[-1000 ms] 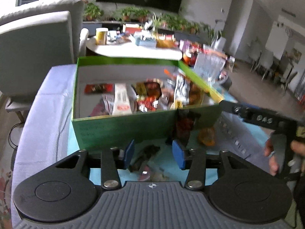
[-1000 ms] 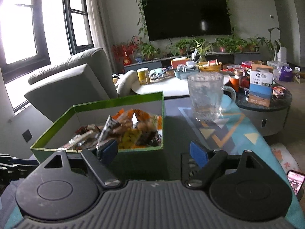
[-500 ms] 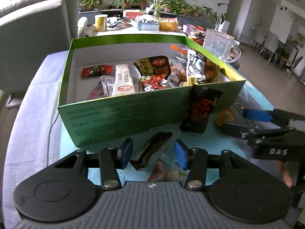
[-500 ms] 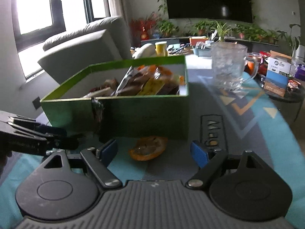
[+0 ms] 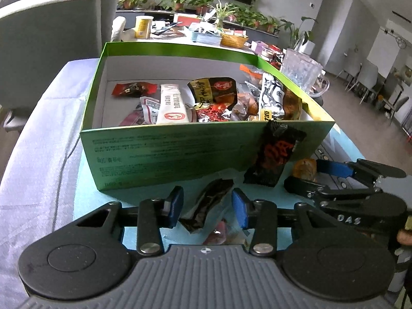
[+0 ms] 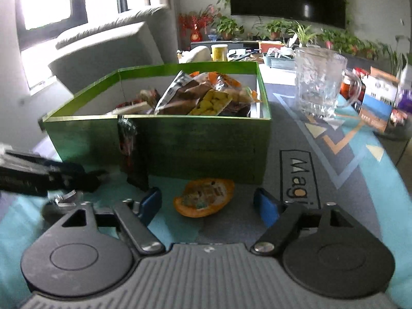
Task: Organize snacks
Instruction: 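Grasp the clear wrapped pack with left tool while right tool grasps orange round pack, then lower both packs into the green box and open both tools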
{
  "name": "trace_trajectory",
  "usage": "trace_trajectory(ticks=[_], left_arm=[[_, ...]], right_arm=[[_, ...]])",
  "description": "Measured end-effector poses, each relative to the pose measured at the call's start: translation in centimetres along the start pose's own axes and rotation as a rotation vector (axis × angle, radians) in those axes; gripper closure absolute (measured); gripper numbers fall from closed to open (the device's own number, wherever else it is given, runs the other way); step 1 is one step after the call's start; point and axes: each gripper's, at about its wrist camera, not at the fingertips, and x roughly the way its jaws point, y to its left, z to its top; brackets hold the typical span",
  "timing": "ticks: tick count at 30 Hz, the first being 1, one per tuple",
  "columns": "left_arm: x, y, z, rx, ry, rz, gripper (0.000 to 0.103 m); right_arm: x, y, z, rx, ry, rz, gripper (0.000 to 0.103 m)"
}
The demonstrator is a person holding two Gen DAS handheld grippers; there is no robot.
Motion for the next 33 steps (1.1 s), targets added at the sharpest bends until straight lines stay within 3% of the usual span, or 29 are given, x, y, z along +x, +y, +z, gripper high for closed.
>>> trace_trajectory(ticks=[3, 4, 6, 10, 33], left_arm=[[0.0, -0.2, 0.0, -0.008, -0.007, 0.008, 0.065], [0.0, -0.3, -0.1, -0.007, -0.009, 0.009, 0.066], [-0.2, -0.5, -0.2, -0.004, -0.011, 0.006, 0.069], [-0.7, -0.7, -0.2, -0.007, -0.024, -0.001, 0.083], [-7.4, -0.7, 0.0, -0.036, -0.173, 0.052, 0.084]], right_arm=[[0.0, 0.4, 0.1, -0.037, 0.009, 0.002, 0.045], [-0.1, 0.4, 0.2, -0.038, 0.010, 0.002, 0.052], [-0.1, 0.3, 0.3, -0.033, 0.012, 0.003, 0.053], [-0.5, 0.1, 0.4, 0.001, 0.010, 0.026, 0.054], [-5.8, 0.2, 1.3, 0.028, -0.133, 0.053, 0.054]])
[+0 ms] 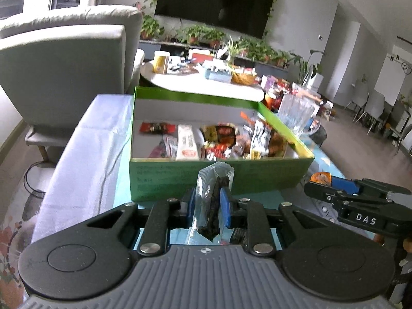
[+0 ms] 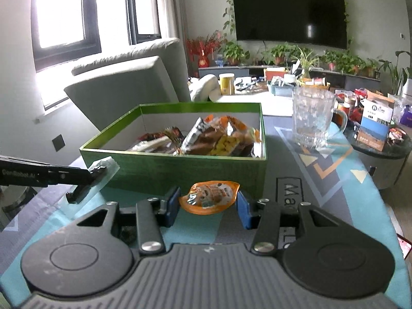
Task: Organize snacks
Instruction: 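Lower both packs into the green box and open both tools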
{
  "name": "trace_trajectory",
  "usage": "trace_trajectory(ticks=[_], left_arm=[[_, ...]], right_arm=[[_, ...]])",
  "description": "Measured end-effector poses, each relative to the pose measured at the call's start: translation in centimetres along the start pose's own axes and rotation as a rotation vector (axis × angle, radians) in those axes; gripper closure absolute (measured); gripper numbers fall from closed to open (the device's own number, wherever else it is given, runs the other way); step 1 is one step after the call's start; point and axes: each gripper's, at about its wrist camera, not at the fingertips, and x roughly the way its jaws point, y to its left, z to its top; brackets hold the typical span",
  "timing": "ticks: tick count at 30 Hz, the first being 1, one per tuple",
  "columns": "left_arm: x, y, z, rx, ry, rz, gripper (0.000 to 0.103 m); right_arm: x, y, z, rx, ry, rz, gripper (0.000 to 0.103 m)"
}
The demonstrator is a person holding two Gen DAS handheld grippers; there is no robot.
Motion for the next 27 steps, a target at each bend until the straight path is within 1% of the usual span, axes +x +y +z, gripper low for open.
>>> trace_trajectory(ticks=[6, 11, 14, 19, 27], left_arm=[[-1.0, -0.7, 2.1, 0.025, -0.073, -0.008, 0.084], [-0.6, -1.2, 4.1, 0.031, -0.114, -0.002, 0.084], [0.1, -1.4, 5.2, 0.039, -0.132, 0.002, 0.083], [1.5, -1.2, 6.6, 0.038, -0.145, 0.010, 0.083], [4.3, -0.5, 7.7, 0.027, -0.131, 0.026, 0.083]], right_arm=[[-0.4, 0.4, 1.8, -0.014, -0.064, 0.012, 0.054], [0.3, 0.7, 3.5, -0.022, -0.117, 0.030, 0.054], [1.0, 0.8, 4.4, -0.025, -0.135, 0.035, 0.054], [2.3, 0.8, 5.9, -0.028, -0.160, 0.045, 0.054], [4.2, 0.2, 7.2, -0.028, -0.167, 0.045, 0.054]])
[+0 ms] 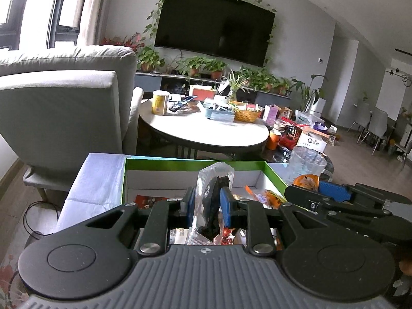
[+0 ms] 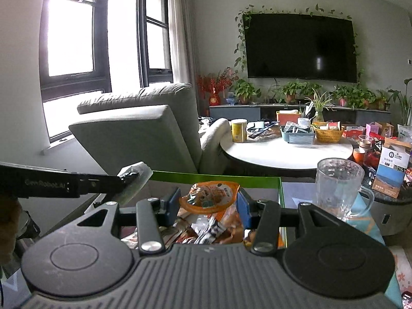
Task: Organize snacks
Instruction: 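Lower both packs into the green box and open both tools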
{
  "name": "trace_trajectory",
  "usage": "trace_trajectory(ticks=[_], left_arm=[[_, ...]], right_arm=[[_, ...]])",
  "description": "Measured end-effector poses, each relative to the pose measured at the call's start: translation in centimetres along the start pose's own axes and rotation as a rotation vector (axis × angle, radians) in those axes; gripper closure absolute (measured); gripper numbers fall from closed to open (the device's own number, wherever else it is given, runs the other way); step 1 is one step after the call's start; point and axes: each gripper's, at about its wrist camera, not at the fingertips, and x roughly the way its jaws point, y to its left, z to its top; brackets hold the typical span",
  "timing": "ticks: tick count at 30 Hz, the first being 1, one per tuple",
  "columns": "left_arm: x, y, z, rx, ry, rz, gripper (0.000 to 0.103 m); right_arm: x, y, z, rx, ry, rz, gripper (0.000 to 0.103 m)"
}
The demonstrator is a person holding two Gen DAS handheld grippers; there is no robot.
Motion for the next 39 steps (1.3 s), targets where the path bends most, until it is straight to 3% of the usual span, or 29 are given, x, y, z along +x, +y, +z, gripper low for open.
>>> trace_trajectory(ticks=[25, 30, 39], left_arm=[[7.5, 1.8, -1.4, -0.014, 0.135, 0.043, 0.082], [7.9, 2.0, -1.8, -0.016, 0.158, 0.056, 0.072], [5.8, 1.8, -2.0, -0.014, 0.140, 0.064, 0.071]], right_arm=[[5.7, -2.0, -1.7, 0.028, 0.101, -0.009, 0.052], [5.8, -2.3, -2.0, 0.038, 0.102, -0.021, 0.049], [4.9, -2.2, -2.2, 0.043, 0.110, -0.038, 0.044]])
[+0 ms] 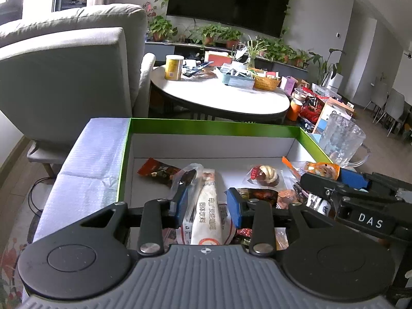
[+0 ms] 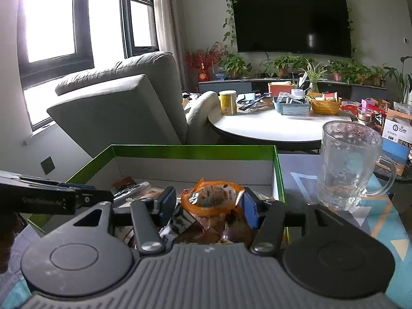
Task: Organize snacks
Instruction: 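Lower both packs into the green box and open both tools, then move both tools back down to the last snacks beside the box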
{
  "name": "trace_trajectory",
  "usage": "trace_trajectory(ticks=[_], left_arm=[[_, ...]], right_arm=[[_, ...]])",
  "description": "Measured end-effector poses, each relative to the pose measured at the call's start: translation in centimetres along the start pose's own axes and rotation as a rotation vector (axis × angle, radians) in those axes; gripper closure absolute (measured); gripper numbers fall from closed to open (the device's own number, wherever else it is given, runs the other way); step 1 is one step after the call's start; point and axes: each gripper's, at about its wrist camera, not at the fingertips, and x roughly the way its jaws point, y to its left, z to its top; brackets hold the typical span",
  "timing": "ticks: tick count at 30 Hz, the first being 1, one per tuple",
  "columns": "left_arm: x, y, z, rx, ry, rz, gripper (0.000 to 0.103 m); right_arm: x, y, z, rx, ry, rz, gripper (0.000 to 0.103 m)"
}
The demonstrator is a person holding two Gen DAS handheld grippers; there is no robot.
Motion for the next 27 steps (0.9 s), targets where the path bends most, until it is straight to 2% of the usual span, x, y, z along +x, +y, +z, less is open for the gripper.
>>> trace_trajectory(ticks=[4, 11, 17, 24, 27], left_arm=[[-1.4, -0.1, -0.6, -0.004, -0.007, -0.004, 0.071], [-4.6, -1.1, -1.9, 0.004, -0.028, -0.043, 0.071], [-6.5, -2.5, -2.9, 0.040, -0.027, -0.094, 0.066], [-6.5, -5.1, -5.8, 0.136, 0.065, -0.163, 0.065], [-5.7, -6.0, -7.2, 0.175, 0.115, -0.165, 0.063]], right_arm=[[-1.0, -0.2, -0.6, 0.004, 0.008, -0.008, 0.032], [-3.6, -0.6, -1.5, 0.015, -0.001, -0.020, 0.031], [-5.7, -1.2, -2.3, 0.007, 0.004, -0.051, 0.031], [-7.5, -1.5, -3.9, 0.009, 0.035, -0.063, 0.031], [-8.1, -1.3, -5.1, -0.004, 0.070, -0.055, 0.031]])
